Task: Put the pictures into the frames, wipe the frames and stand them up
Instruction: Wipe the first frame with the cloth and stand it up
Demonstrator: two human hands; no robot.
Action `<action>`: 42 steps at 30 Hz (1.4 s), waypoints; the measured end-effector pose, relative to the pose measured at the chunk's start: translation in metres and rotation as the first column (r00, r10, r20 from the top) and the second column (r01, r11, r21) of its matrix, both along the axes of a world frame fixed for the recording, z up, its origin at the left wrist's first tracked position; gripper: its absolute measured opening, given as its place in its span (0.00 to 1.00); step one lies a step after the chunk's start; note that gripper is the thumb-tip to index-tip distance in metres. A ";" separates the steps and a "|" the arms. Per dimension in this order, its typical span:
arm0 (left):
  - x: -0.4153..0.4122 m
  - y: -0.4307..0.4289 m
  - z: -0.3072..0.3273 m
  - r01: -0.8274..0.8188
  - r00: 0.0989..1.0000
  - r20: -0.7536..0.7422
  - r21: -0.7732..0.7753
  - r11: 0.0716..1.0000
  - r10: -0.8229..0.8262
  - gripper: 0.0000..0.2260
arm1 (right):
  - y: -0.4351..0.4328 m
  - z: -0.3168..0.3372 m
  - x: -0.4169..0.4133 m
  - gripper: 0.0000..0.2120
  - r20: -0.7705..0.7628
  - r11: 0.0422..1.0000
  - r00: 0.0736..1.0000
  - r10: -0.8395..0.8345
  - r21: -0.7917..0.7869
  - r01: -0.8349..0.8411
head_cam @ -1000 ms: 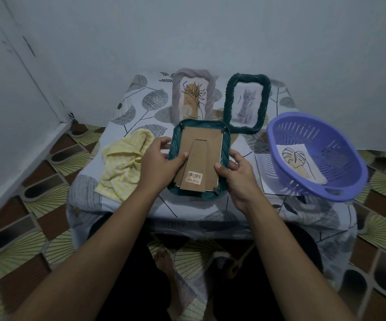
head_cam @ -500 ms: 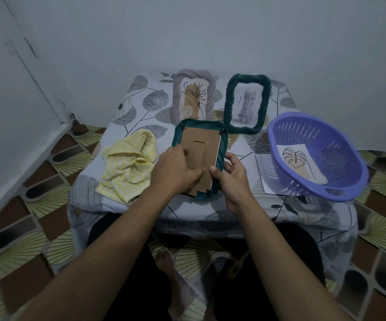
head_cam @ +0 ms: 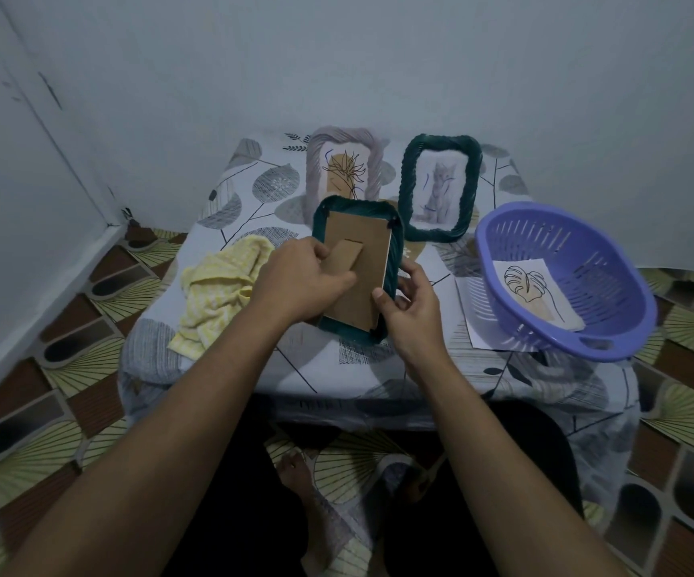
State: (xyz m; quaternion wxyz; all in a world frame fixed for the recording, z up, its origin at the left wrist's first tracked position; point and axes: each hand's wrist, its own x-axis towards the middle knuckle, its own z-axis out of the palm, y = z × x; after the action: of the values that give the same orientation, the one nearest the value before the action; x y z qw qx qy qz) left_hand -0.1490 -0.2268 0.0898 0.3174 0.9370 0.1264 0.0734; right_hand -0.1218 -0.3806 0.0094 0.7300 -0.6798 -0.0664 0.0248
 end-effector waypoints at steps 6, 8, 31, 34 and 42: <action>-0.006 0.007 0.011 -0.043 0.998 0.035 -0.165 0.985 0.050 0.18 | -0.002 0.014 -0.001 0.12 -0.090 0.978 0.995 0.041 0.209 -0.022; -0.006 0.011 0.011 -0.043 0.998 0.038 -0.248 0.968 0.054 0.13 | -0.001 0.013 0.007 0.18 -0.206 0.957 0.978 0.039 0.290 0.023; -0.016 0.049 -0.009 0.083 0.984 0.179 -0.501 0.862 0.009 0.09 | 0.015 0.026 0.015 0.15 -0.373 0.922 0.868 0.327 0.330 -0.205; -0.018 0.051 -0.013 0.030 0.972 0.236 -0.173 0.984 0.012 0.12 | 0.021 0.025 0.018 0.15 -0.326 0.936 0.910 0.257 0.320 -0.149; -0.008 0.053 -0.029 -0.103 0.993 -0.022 -0.603 0.791 0.112 0.14 | 0.040 0.013 0.030 0.09 -0.118 0.986 0.992 0.051 0.167 -0.031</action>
State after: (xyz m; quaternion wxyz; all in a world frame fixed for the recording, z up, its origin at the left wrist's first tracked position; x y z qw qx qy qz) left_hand -0.1569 -0.1739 0.0605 0.5950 0.7781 0.1939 0.0542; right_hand -0.0918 -0.3402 0.0227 0.7856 -0.6129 -0.0374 0.0756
